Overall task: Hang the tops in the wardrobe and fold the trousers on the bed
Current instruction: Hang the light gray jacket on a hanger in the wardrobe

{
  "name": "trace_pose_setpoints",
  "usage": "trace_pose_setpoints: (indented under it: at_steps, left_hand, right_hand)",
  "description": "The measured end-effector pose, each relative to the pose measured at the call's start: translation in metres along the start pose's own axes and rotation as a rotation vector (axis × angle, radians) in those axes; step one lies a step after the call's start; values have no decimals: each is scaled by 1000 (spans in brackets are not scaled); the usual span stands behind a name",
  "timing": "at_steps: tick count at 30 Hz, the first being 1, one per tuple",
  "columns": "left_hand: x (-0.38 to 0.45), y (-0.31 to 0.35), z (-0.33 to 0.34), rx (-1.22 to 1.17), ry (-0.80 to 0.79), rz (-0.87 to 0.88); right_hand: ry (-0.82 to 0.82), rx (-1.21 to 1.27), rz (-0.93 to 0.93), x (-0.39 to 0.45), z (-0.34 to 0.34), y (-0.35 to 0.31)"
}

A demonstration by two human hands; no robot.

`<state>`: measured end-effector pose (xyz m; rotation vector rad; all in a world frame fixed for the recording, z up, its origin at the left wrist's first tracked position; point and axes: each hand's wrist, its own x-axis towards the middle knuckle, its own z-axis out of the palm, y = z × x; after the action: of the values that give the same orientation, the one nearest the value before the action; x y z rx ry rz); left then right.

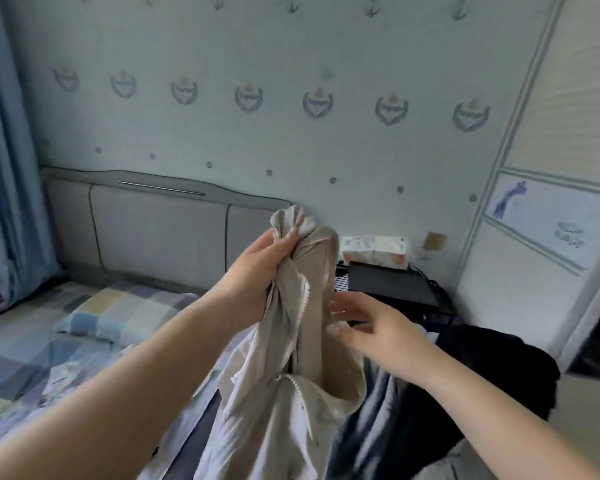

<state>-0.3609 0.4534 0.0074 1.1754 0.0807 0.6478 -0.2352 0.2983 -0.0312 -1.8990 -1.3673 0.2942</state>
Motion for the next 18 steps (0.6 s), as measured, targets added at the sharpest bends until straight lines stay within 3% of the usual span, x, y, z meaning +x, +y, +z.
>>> trace_pose_setpoints:
  at_steps: [6,12,18]
  left_hand:
    - [29,-51,113,41,-220,-46]
    - [61,-90,188,58,-336,-98]
    - [115,-138,247,201,-423,-89]
  right_hand:
    - [211,72,12,-41,-71,33]
    - [615,101,63,-76,-148,75]
    - [848,105,97,-100,-220,104]
